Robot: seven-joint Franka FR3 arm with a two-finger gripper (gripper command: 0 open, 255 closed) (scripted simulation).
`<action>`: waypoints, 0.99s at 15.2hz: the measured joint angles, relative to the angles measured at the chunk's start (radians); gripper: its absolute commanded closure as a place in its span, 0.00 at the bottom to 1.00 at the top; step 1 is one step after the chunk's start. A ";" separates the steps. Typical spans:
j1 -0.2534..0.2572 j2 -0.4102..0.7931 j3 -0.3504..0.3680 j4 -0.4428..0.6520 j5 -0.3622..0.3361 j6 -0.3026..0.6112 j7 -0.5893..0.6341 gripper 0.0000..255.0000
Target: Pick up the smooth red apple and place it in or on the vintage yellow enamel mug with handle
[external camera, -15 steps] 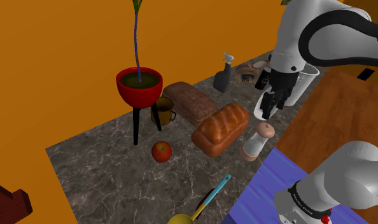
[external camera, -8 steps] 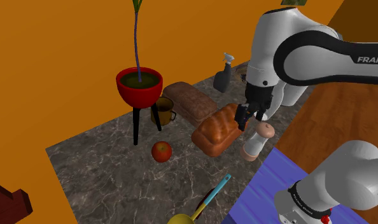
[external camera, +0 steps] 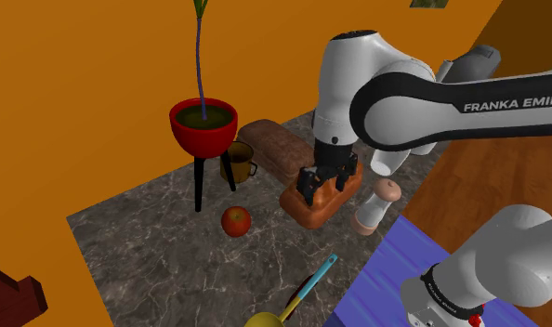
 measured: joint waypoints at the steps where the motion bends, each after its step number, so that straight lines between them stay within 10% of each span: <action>1: 0.000 0.023 0.015 0.013 -0.001 0.015 0.026 0.00; 15: 0.072 0.584 0.179 0.388 -0.272 0.215 0.522 0.00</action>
